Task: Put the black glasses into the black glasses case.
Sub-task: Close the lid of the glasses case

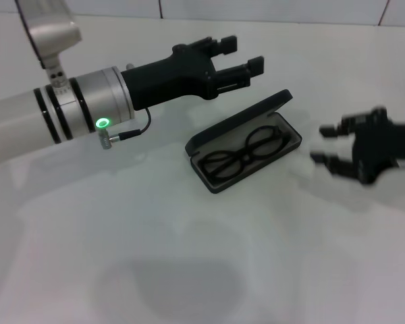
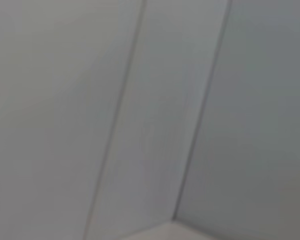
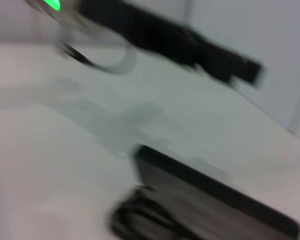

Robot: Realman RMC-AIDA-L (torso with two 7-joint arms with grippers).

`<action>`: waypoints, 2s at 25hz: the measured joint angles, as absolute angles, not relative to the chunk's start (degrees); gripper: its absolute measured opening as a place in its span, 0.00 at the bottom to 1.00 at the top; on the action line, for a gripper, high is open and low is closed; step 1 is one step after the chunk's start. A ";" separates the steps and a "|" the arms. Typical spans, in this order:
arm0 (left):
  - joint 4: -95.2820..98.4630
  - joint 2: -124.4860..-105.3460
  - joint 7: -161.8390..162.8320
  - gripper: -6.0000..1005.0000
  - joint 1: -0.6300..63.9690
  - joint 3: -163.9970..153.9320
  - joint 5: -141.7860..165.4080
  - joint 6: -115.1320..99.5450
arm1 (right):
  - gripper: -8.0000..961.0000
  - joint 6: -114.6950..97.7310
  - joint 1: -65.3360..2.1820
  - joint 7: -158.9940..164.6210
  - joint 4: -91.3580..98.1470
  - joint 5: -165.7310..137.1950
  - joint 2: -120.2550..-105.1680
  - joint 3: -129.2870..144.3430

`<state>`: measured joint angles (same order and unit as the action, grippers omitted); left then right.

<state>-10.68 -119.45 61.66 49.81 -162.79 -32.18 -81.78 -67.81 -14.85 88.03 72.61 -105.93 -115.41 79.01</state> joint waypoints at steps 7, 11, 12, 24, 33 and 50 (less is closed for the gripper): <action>-10.08 -119.52 68.20 0.79 54.03 -162.86 -25.03 -70.42 | 0.44 -90.77 -16.96 71.61 58.89 -102.09 -115.26 67.69; -8.89 -119.77 70.58 0.79 56.25 -162.87 -21.38 -65.38 | 0.44 -93.38 -17.87 66.26 54.12 -103.29 -115.21 67.19; -8.02 -119.77 70.62 0.79 56.67 -162.87 -20.70 -64.06 | 0.44 -93.14 -17.95 65.47 53.30 -103.35 -115.24 67.18; -7.33 -119.74 70.57 0.79 57.48 -162.69 -20.76 -59.21 | 0.44 -92.51 -18.57 63.28 50.63 -103.36 -115.22 67.06; -6.97 -119.71 70.72 0.79 56.63 -162.86 -20.01 -56.20 | 0.44 -91.50 -18.92 63.17 50.56 -103.33 -115.18 67.19; -1.04 -119.87 61.87 0.79 53.18 -162.89 -14.86 -58.05 | 0.49 -90.00 -20.14 63.38 48.87 -103.80 -115.31 66.97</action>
<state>-1.04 -119.87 61.87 53.18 -162.89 -14.86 -58.05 -90.00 -20.14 63.38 48.87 -103.80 -115.31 66.97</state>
